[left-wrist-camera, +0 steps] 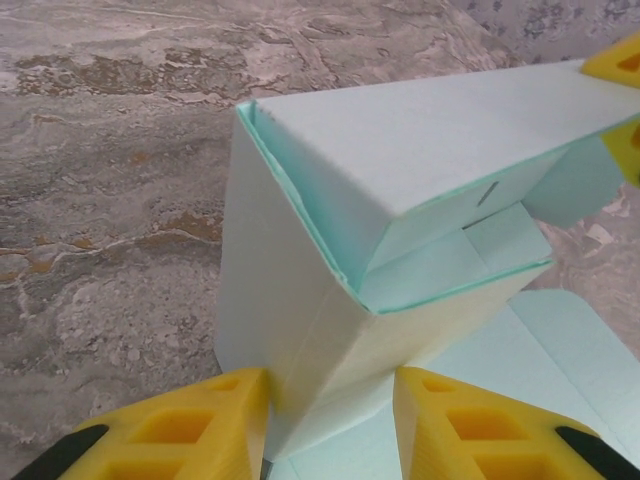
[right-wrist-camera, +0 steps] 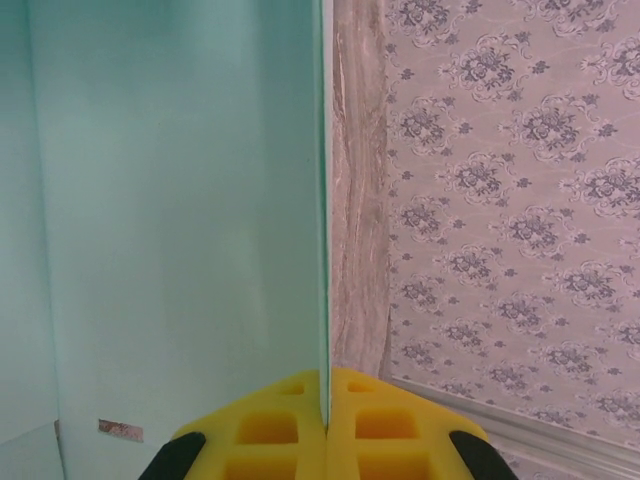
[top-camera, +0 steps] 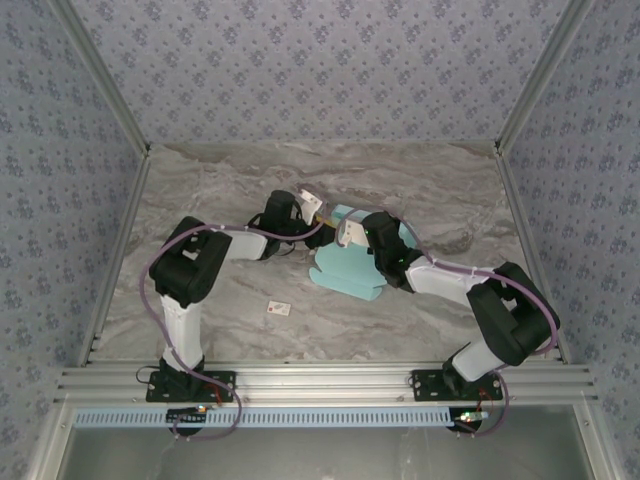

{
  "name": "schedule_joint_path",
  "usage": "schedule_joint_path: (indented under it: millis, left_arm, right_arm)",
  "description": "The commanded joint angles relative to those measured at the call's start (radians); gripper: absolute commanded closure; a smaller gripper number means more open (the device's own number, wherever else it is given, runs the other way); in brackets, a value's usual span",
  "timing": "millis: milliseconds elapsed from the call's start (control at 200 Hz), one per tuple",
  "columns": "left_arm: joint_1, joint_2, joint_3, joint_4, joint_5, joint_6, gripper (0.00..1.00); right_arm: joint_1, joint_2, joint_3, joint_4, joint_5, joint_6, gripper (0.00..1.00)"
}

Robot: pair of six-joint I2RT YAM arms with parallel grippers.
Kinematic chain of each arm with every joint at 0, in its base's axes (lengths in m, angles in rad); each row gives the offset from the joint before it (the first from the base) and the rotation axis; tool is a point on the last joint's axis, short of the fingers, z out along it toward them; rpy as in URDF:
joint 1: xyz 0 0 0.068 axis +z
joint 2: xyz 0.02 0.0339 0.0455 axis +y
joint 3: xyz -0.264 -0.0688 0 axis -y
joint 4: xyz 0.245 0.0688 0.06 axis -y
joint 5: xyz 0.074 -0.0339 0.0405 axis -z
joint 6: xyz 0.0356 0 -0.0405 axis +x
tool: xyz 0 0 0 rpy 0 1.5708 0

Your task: Fold the paper box

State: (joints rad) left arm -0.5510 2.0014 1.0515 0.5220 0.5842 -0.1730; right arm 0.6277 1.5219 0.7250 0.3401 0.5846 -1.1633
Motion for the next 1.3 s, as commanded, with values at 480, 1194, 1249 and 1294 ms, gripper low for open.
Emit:
schedule_joint_path:
  millis: [480, 1194, 1249, 1294]
  left_arm:
    - [-0.028, 0.04, 0.026, 0.117, -0.23, -0.084, 0.66]
    - [-0.067, 0.062, 0.008, 0.076, -0.502, -0.093, 0.65]
    - [-0.068, 0.066, 0.007, 0.077, -0.503, -0.094, 0.64]
    - [-0.067, 0.071, 0.006, 0.076, -0.508, -0.097, 0.64]
  right_arm:
    - [0.024, -0.015, 0.028, -0.057, -0.036, 0.049, 1.0]
    - [0.018, -0.021, 0.039, -0.074, -0.045, 0.065, 1.0]
    - [0.02, -0.021, 0.038, -0.075, -0.045, 0.065, 1.0]
    - [0.019, -0.021, 0.039, -0.075, -0.045, 0.066, 1.0]
